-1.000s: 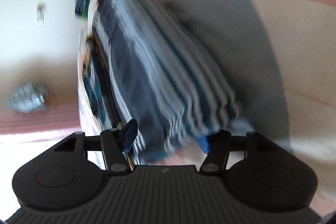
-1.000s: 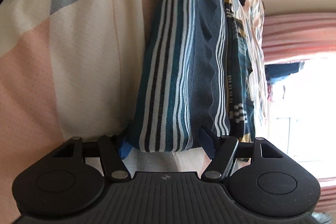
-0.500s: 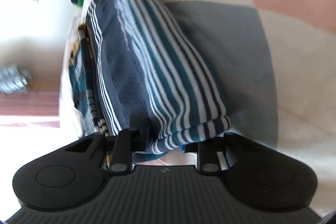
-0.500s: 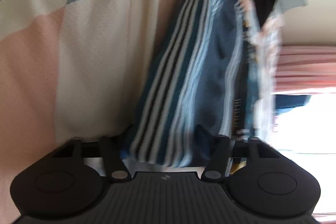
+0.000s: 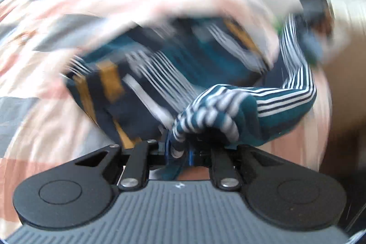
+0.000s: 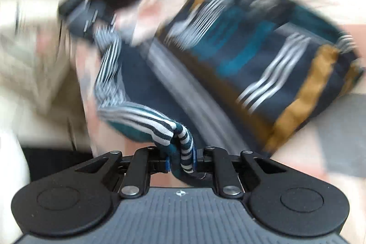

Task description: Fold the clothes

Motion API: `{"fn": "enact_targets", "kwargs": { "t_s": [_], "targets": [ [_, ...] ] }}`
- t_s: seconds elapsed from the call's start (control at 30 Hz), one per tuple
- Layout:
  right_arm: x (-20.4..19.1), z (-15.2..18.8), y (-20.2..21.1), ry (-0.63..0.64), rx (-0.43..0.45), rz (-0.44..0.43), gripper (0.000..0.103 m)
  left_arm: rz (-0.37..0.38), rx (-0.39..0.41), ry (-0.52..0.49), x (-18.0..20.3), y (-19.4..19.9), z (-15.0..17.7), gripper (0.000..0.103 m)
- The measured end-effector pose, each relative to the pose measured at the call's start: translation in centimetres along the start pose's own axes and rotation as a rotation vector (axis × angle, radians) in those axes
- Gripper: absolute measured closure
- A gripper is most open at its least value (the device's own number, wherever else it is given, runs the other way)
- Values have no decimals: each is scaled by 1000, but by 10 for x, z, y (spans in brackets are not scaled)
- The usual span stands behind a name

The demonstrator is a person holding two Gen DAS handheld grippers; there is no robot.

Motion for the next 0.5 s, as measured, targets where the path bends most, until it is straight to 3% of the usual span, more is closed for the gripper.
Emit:
{"fn": "enact_targets", "kwargs": {
  "t_s": [0.1, 0.2, 0.3, 0.37, 0.4, 0.43, 0.5],
  "targets": [
    [70, -32, 19, -160, 109, 7, 86, 38, 32, 197, -54, -30, -34, 91],
    [135, -42, 2, -363, 189, -45, 86, 106, 19, 348, -92, -65, -40, 90],
    [164, -43, -18, -505, 280, -119, 86, 195, 50, 438, -102, -75, -38, 86],
    [163, -43, -20, -543, 342, -150, 73, 226, 98, 463, -102, -70, -40, 65],
    [160, -42, -20, -563, 364, -166, 61, 214, 126, 469, -103, -66, -40, 56],
    [157, -43, -18, -567, 394, -157, 49, 189, 156, 476, -106, -61, -42, 52],
    [151, -46, -14, -571, 451, -119, 40, 162, 215, 480, -114, -55, -53, 49]
  ]
}}
Point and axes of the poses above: each gripper's, at about its wrist camera, not at the fingertips, and y roughly against the way its jaws point, x to its right, z to its underside, the point moved 9 cm from there along -y, roughly the way its jaws point, and after that the axes turned 13 degrees about -x, right-handed, at the moved point
